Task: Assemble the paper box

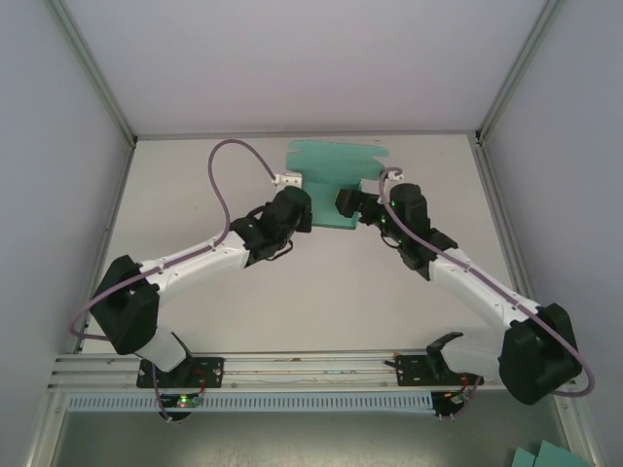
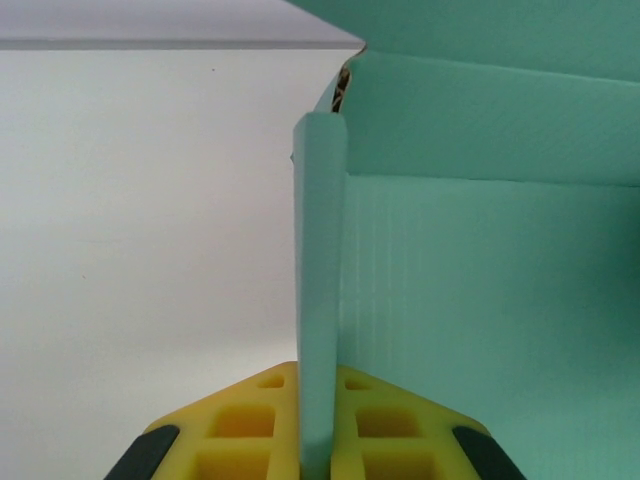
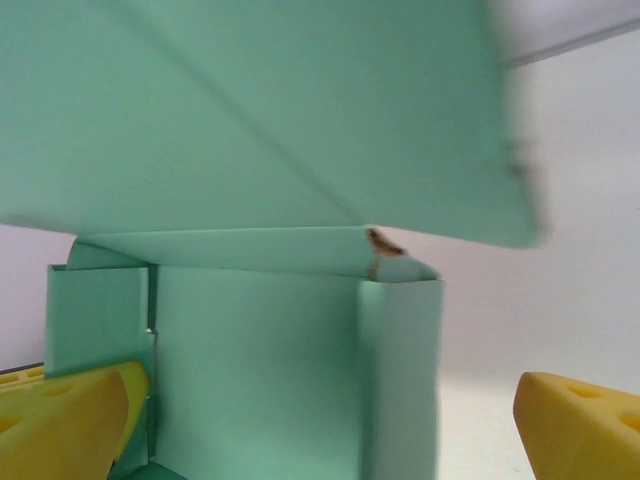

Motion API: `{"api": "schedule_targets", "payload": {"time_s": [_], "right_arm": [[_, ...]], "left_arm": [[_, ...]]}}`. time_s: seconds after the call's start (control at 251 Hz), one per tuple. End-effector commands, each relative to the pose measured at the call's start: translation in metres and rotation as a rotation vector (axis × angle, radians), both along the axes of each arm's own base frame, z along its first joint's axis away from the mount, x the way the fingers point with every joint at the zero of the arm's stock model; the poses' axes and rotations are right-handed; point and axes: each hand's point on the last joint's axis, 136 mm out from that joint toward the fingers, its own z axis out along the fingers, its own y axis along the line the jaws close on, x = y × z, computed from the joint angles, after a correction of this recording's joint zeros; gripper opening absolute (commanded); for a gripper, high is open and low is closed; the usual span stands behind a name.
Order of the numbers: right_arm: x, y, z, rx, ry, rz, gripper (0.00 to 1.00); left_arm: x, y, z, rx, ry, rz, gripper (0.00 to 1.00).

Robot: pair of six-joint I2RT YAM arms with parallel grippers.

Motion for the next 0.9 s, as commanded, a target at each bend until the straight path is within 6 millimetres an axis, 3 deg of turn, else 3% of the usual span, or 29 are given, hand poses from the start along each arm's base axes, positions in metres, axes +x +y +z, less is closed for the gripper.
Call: {"api": "schedule_targets", "payload": {"time_s": [0.0, 0.267, 0.527, 0.722, 0.894], "right_arm": [[-0.011, -0.028, -0.010, -0.016, 0.038, -0.101, 0.98], [-0.049, -0.061, -0.056, -0.022, 0.116, -0.173, 0.98], [-0.060, -0.082, -0.069, -0.027, 0.135, -0.218, 0.99], [-0.061, -0.088, -0.081, -0.054, 0.165, -0.225, 0.98], [-0.058, -0.083, -0.085, -0.051, 0.184, -0.194, 0.98]], "left_arm": [[0.001, 0.010, -0.020, -0.004, 0.050, 0.031, 0.00], [0.001, 0.019, -0.099, 0.036, 0.226, 0.049, 0.00], [-0.010, 0.037, -0.153, 0.169, 0.346, 0.107, 0.00], [-0.017, 0.042, -0.168, 0.218, 0.404, 0.093, 0.11], [-0.020, 0.041, -0.150, 0.203, 0.389, 0.077, 0.39]]}}
